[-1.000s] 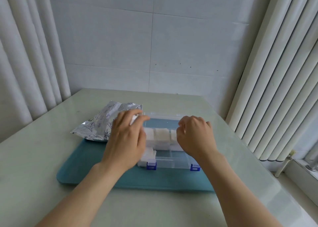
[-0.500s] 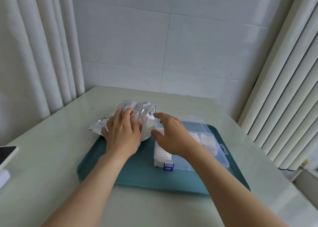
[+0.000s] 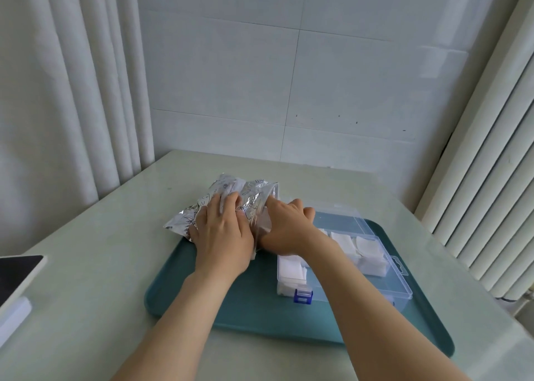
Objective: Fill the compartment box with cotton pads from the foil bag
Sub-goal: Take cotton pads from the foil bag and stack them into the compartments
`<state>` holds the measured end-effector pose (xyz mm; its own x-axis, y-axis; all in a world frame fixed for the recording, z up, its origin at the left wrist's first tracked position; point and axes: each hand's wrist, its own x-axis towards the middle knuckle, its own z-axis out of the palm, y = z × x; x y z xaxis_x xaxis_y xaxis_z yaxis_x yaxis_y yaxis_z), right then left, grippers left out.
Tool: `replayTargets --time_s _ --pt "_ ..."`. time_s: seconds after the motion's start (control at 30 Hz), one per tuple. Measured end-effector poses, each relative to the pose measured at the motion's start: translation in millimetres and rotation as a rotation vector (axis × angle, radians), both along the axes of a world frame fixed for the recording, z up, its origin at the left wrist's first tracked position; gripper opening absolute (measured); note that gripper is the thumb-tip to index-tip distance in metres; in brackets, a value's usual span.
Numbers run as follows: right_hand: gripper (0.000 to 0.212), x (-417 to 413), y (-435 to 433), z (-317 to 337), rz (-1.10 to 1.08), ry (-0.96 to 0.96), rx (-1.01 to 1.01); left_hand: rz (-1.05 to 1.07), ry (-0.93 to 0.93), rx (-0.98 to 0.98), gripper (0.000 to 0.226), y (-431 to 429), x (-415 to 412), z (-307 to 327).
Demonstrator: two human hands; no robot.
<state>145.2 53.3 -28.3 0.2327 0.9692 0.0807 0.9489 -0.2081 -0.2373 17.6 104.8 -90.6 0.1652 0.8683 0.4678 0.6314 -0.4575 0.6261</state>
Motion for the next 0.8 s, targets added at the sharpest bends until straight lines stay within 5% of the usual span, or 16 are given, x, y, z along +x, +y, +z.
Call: replayTargets --time_s 0.23,0.47,0.8 --pt "0.014 -5 0 12 0.134 0.082 0.126 -0.011 0.019 0.007 0.07 3 -1 0" --pt "0.028 -1 -4 26 0.241 0.588 0.15 -0.059 -0.005 0.048 0.063 8 -3 -1" --pt "0.015 -6 5 13 -0.006 0.78 0.269 -0.044 0.021 0.075 0.068 10 -1 -5"
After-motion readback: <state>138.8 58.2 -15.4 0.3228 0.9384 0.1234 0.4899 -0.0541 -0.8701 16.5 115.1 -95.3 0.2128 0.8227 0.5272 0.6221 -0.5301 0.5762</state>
